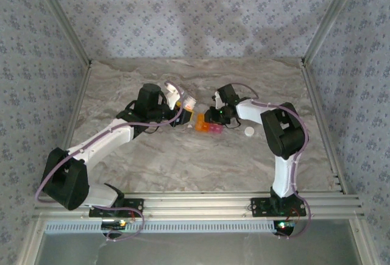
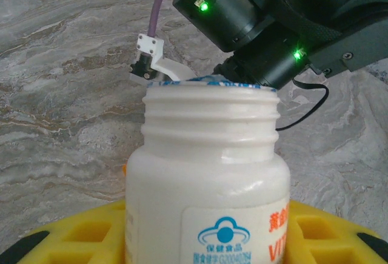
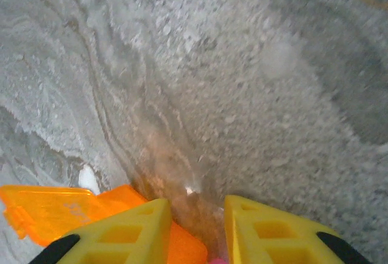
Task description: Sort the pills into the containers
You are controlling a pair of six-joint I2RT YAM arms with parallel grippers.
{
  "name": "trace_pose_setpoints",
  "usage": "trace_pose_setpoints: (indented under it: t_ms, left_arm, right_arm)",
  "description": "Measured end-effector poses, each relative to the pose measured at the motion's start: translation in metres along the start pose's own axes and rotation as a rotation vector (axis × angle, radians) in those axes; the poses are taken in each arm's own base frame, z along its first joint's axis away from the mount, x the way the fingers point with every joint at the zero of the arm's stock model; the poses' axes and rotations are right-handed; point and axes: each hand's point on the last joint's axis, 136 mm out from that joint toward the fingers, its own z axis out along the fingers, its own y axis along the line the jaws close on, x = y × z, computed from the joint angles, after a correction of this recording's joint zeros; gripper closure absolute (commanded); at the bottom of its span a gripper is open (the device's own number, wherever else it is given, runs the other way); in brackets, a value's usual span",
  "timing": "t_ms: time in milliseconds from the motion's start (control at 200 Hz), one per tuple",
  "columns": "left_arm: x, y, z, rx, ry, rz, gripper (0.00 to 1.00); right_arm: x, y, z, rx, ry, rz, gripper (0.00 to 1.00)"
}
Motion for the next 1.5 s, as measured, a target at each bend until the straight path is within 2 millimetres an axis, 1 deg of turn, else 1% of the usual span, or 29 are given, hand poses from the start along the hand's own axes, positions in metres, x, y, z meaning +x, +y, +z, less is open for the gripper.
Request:
trace_pose_setpoints:
  t_ms: [105, 210, 405, 480, 560, 585, 615, 650, 790, 905, 1039, 1149, 1229, 1279, 1379, 1499]
  left_arm:
    - [0.003, 0.001, 0.002, 0.004, 0.007, -0.003, 1.00]
    - [0.010, 0.002, 0.005, 0.004, 0.020, -0.009, 1.00]
    - [0.024, 0.004, 0.009, 0.010, 0.044, -0.020, 1.00]
    - [0.029, 0.004, 0.010, 0.012, 0.047, -0.023, 1.00]
    - [0.034, 0.002, 0.012, 0.019, 0.055, -0.026, 1.00]
    - [0.036, 0.001, 0.014, 0.021, 0.060, -0.027, 1.00]
    - [0.039, 0.001, 0.015, 0.024, 0.066, -0.028, 1.00]
    - [0.043, -0.001, 0.017, 0.029, 0.073, -0.031, 1.00]
    - [0.055, -0.005, 0.024, 0.042, 0.099, -0.043, 1.00]
    - [0.059, -0.008, 0.027, 0.045, 0.107, -0.045, 1.00]
    - [0.065, -0.009, 0.029, 0.042, 0.113, -0.049, 1.00]
    - [0.076, -0.006, 0.033, 0.040, 0.137, -0.068, 1.00]
    - [0.088, -0.004, 0.036, 0.035, 0.164, -0.088, 1.00]
    - [0.093, -0.003, 0.037, 0.032, 0.178, -0.099, 1.00]
    - [0.101, 0.000, 0.040, 0.022, 0.198, -0.119, 1.00]
    - [0.105, 0.003, 0.042, 0.007, 0.209, -0.136, 1.00]
  right_arm:
    - [0.003, 0.004, -0.006, -0.008, -0.005, 0.008, 0.47]
    - [0.000, 0.007, -0.018, -0.013, -0.028, 0.012, 0.41]
    - [-0.020, 0.015, -0.057, -0.008, -0.127, -0.014, 0.34]
    - [-0.026, 0.016, -0.072, 0.012, -0.168, -0.036, 0.28]
    - [-0.028, 0.013, -0.084, 0.047, -0.200, -0.061, 0.20]
    - [-0.028, 0.011, -0.087, 0.058, -0.208, -0.063, 0.15]
    - [-0.028, 0.009, -0.091, 0.074, -0.218, -0.070, 0.07]
    - [-0.027, 0.006, -0.094, 0.091, -0.226, -0.076, 0.01]
    - [-0.026, -0.009, -0.106, 0.164, -0.262, -0.098, 0.00]
    - [-0.029, -0.023, -0.119, 0.260, -0.319, -0.103, 0.00]
    - [-0.038, -0.029, -0.138, 0.318, -0.387, -0.098, 0.00]
    - [-0.045, -0.033, -0.144, 0.303, -0.410, -0.081, 0.01]
    - [-0.045, -0.037, -0.143, 0.280, -0.414, -0.070, 0.00]
    - [-0.042, -0.037, -0.138, 0.260, -0.404, -0.067, 0.00]
    - [-0.026, -0.034, -0.123, 0.213, -0.350, -0.069, 0.02]
    - [-0.011, -0.029, -0.103, 0.187, -0.282, -0.083, 0.04]
